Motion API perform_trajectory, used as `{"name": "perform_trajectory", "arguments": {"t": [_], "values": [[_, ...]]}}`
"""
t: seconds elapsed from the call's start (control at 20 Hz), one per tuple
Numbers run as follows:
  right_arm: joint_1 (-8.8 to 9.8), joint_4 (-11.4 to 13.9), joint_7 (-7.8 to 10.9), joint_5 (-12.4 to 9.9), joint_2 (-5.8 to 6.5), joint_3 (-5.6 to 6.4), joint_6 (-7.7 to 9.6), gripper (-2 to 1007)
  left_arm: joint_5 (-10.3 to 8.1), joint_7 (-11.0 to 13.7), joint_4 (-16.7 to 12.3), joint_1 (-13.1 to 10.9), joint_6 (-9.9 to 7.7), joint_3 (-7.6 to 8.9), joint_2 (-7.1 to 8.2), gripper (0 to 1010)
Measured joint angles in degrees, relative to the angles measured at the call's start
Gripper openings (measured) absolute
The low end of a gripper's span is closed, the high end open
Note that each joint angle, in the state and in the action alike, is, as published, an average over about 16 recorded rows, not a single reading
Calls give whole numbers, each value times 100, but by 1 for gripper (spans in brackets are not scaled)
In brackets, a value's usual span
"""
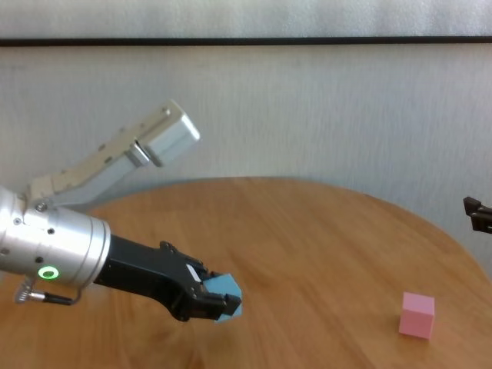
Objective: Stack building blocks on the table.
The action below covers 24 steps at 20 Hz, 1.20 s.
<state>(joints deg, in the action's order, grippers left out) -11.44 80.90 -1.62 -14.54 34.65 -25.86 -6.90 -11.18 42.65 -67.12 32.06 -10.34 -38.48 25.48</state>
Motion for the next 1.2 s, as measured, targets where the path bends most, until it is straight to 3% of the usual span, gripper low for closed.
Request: {"name": "perform_trajectory", "arguments": {"t": [0.55,1.2], "values": [[0,0,0,0,0,0,0,1001,-29,133,596,319,107,-194,-284,395],[0,0,0,0,0,0,0,1001,-81,143,719,372,86,-211,-351,401]]}}
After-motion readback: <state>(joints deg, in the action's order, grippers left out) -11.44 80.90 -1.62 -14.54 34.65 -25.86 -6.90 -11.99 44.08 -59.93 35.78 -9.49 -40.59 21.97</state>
